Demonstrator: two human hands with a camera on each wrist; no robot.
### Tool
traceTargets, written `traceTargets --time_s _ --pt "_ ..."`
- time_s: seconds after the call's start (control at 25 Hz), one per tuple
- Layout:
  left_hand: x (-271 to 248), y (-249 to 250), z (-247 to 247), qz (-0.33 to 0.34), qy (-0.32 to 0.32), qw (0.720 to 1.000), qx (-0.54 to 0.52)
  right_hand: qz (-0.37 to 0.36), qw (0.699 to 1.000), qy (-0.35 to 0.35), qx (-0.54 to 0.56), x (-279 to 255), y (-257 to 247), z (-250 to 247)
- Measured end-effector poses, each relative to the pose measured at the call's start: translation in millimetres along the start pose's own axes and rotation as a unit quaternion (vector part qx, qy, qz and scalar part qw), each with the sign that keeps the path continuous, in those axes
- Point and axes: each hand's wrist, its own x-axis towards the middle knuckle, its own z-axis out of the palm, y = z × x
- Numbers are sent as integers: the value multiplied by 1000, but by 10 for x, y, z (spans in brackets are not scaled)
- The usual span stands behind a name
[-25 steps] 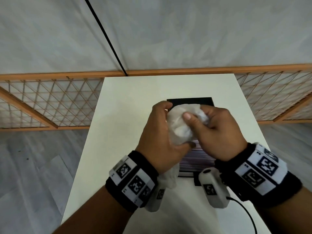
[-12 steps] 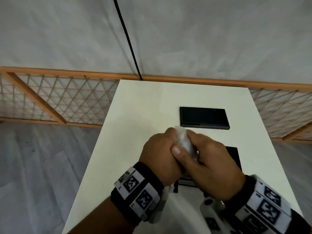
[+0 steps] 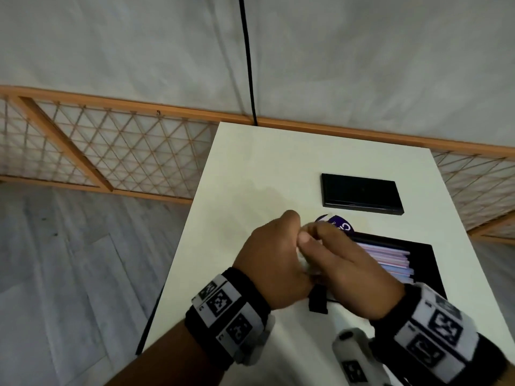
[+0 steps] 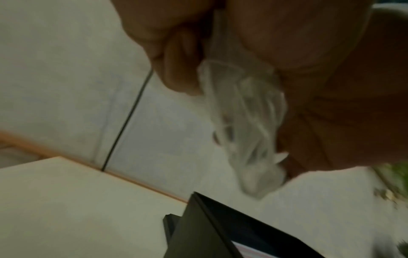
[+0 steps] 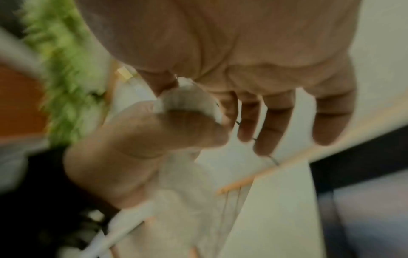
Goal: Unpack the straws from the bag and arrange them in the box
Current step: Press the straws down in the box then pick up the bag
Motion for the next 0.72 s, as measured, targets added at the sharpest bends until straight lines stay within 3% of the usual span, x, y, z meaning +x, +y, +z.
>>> traceTargets --time_s 0.08,0.16,0.24,0.32,0.44,0.52,0.6,0.64,0.72 --pt "-6 -138 -120 -35 -14 999 8 -91 984 79 -129 -79 -109 86" --pt "-36 -180 -199 -27 -43 998 -22 -110 986 33 -119 -106 -141 184" --pt "-101 -126 -216 1 -51 997 -56 -45 996 -40 72 -130 -132 266" --pt "-158 -50 -223 20 -31 997 -73 16 963 -63 263 -155 -143 283" --pt "-288 53 -187 42 -28 999 -18 91 933 -65 343 -207 -84 217" --pt "-393 116 -106 36 -23 999 12 73 952 -80 287 -292 -5 145" --pt "-473 158 -43 -13 -27 999 43 -34 995 -46 79 -421 99 189" --pt "-499 152 -26 -49 -47 996 57 -79 996 3 -34 -497 138 249" --pt "-582 174 30 -107 -77 988 81 -121 989 34 -82 -646 219 378"
